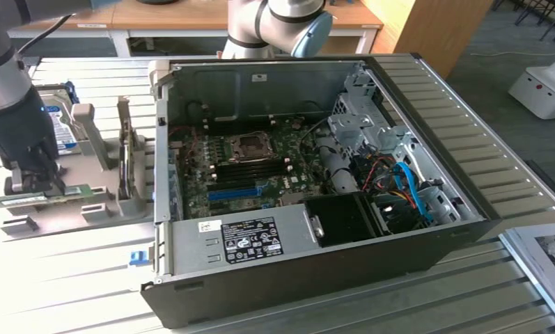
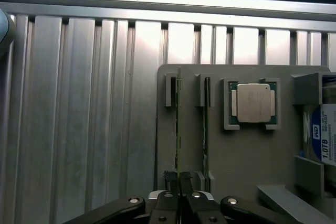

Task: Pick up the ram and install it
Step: 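Pick up the ram and move it above insertion slot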

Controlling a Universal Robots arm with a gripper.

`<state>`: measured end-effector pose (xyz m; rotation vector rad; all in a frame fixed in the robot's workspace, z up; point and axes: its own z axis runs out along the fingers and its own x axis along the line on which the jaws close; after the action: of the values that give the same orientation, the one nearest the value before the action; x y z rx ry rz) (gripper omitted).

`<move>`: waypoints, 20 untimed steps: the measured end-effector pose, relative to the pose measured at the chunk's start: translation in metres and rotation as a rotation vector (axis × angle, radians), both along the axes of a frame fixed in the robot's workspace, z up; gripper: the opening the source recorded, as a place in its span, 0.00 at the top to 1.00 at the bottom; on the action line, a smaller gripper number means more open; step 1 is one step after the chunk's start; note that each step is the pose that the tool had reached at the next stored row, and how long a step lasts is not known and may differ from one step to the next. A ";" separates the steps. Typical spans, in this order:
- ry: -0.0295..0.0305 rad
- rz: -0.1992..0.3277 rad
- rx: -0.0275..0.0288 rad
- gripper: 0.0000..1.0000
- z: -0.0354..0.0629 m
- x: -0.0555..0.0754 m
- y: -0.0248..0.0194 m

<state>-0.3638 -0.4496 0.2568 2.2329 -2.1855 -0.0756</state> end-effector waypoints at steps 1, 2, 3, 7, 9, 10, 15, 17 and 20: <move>0.0000 0.000 0.0000 0.88 0.0013 0.000 0.0000; 0.0000 0.000 0.0000 0.88 0.0026 0.000 0.0000; -0.0001 0.000 0.0001 0.88 0.0038 0.000 0.0000; 0.0000 0.000 0.0000 0.88 0.0096 0.000 0.0000; 0.0000 0.000 0.0000 0.88 0.0124 0.000 0.0000; 0.0000 0.000 0.0000 0.88 0.0138 0.000 0.0000; -0.0001 0.000 0.0000 0.88 0.0206 0.000 0.0000; 0.0000 0.000 0.0000 0.88 0.0237 0.000 0.0000; 0.0000 0.000 0.0000 0.88 0.0282 0.000 0.0000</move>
<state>-0.3637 -0.4496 0.2850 2.2330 -2.1854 -0.0756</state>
